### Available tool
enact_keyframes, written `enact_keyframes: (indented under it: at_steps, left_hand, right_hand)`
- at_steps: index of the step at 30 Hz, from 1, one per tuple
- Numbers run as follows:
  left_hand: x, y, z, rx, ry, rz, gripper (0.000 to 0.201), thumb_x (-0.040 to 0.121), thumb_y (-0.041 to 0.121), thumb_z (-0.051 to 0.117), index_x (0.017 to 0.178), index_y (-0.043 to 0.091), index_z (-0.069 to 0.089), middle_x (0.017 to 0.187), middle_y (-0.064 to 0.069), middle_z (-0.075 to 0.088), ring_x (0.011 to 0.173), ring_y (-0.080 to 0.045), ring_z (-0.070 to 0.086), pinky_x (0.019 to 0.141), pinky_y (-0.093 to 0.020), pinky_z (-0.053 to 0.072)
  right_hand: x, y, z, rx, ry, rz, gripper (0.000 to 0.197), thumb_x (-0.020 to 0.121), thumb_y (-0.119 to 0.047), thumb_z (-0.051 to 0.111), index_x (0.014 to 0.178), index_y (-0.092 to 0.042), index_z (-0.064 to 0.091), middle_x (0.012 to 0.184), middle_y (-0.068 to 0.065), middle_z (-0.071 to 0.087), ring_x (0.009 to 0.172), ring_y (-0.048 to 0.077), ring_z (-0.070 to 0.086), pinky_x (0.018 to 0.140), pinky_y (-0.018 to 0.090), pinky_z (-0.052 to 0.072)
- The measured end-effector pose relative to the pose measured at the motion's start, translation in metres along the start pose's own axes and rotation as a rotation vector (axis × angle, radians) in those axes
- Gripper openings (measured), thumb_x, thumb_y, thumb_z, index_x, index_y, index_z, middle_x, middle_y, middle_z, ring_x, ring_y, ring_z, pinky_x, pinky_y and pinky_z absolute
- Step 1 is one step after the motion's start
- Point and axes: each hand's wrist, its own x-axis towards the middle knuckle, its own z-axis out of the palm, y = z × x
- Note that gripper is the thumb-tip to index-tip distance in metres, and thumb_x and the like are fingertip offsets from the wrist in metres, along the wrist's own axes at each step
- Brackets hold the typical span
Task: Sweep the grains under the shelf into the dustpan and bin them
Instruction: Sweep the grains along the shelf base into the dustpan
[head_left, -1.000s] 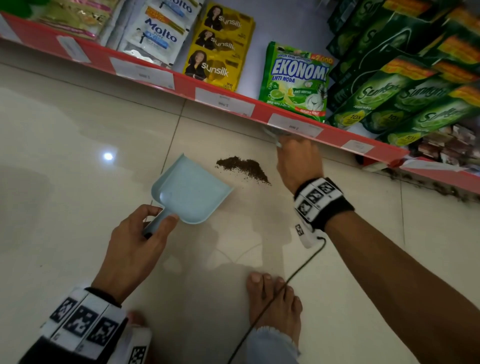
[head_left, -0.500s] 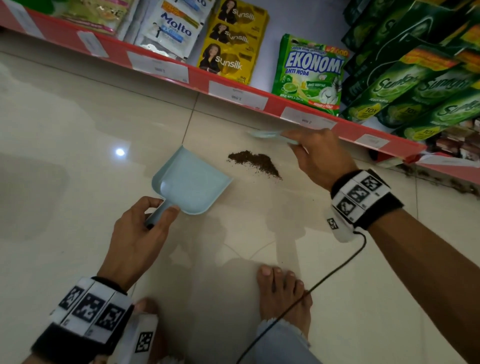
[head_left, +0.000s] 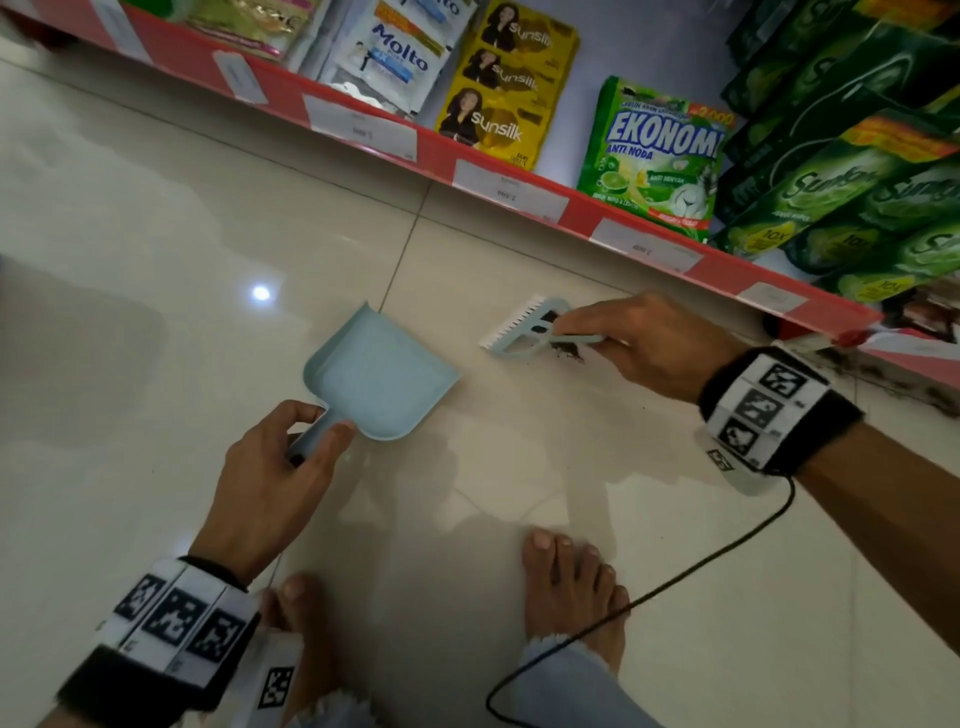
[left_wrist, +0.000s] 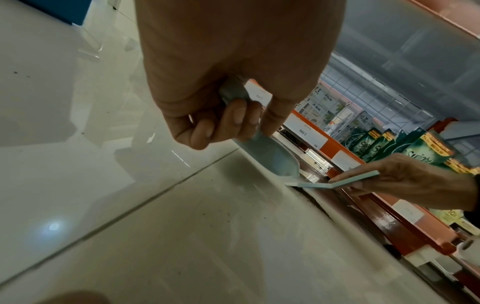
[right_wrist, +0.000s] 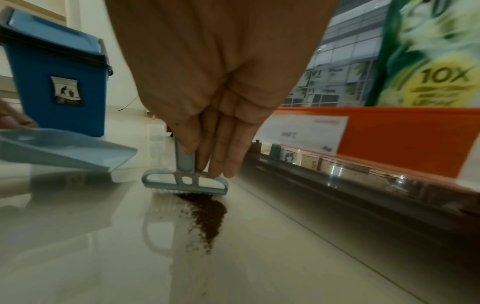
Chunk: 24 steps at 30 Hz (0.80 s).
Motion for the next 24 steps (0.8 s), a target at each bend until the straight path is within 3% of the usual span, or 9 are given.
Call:
enact_keyframes:
  at_steps: [6, 10, 12, 15, 19, 24]
  left_hand:
    - [-0.004, 0.0, 0.002, 0.004, -0.028, 0.014, 0.027, 0.092, 0.039, 0.061, 0.1, 0.014, 0.063, 0.056, -0.002, 0.058, 0.05, -0.019, 0.053, 0.051, -0.028, 0.036]
    - [-0.003, 0.001, 0.0, 0.011, -0.024, 0.037, 0.026, 0.092, 0.036, 0.062, 0.101, 0.012, 0.063, 0.056, -0.004, 0.057, 0.049, -0.019, 0.051, 0.052, -0.027, 0.034]
    - [-0.002, 0.0, -0.002, 0.001, -0.017, 0.039, 0.025, 0.092, 0.036, 0.062, 0.102, 0.012, 0.063, 0.058, -0.007, 0.061, 0.051, -0.021, 0.053, 0.053, -0.027, 0.036]
    - [-0.001, -0.001, -0.002, -0.015, -0.005, 0.038, 0.023, 0.093, 0.035, 0.063, 0.101, 0.013, 0.063, 0.056, -0.005, 0.059, 0.05, -0.019, 0.051, 0.051, -0.028, 0.035]
    - [0.001, 0.001, 0.004, -0.028, -0.013, 0.047, 0.023, 0.093, 0.036, 0.062, 0.1, 0.014, 0.062, 0.056, -0.003, 0.057, 0.048, -0.017, 0.049, 0.049, -0.028, 0.034]
    - [0.003, 0.007, 0.011, -0.032, -0.05, 0.068, 0.022, 0.093, 0.035, 0.063, 0.1, 0.014, 0.063, 0.057, -0.004, 0.056, 0.048, -0.018, 0.047, 0.05, -0.029, 0.034]
  right_hand:
    - [0.037, -0.012, -0.006, 0.027, 0.166, -0.039, 0.037, 0.092, -0.002, 0.056, 0.126, -0.013, 0.066, 0.127, 0.005, 0.067, 0.111, 0.028, 0.067, 0.093, 0.044, 0.054]
    - [0.062, -0.019, 0.001, -0.02, 0.006, -0.041, 0.042, 0.09, 0.001, 0.053, 0.128, -0.01, 0.064, 0.135, 0.01, 0.061, 0.119, 0.031, 0.062, 0.098, 0.046, 0.05]
    - [0.052, -0.013, 0.0, -0.052, -0.041, -0.075, 0.038, 0.092, -0.008, 0.051, 0.128, -0.011, 0.065, 0.132, 0.011, 0.063, 0.113, 0.033, 0.066, 0.092, 0.049, 0.054]
    - [0.021, 0.012, -0.006, -0.075, -0.049, -0.099, 0.043, 0.089, 0.005, 0.054, 0.125, -0.014, 0.067, 0.125, 0.011, 0.067, 0.101, 0.035, 0.07, 0.082, 0.051, 0.058]
    - [-0.019, 0.038, -0.013, -0.069, -0.064, -0.017, 0.042, 0.089, 0.006, 0.06, 0.125, -0.015, 0.067, 0.128, 0.005, 0.066, 0.111, 0.029, 0.068, 0.092, 0.048, 0.056]
    - [-0.013, 0.03, -0.012, 0.05, 0.126, -0.008, 0.037, 0.093, 0.001, 0.06, 0.126, -0.014, 0.067, 0.131, 0.004, 0.064, 0.118, 0.021, 0.064, 0.102, 0.038, 0.051]
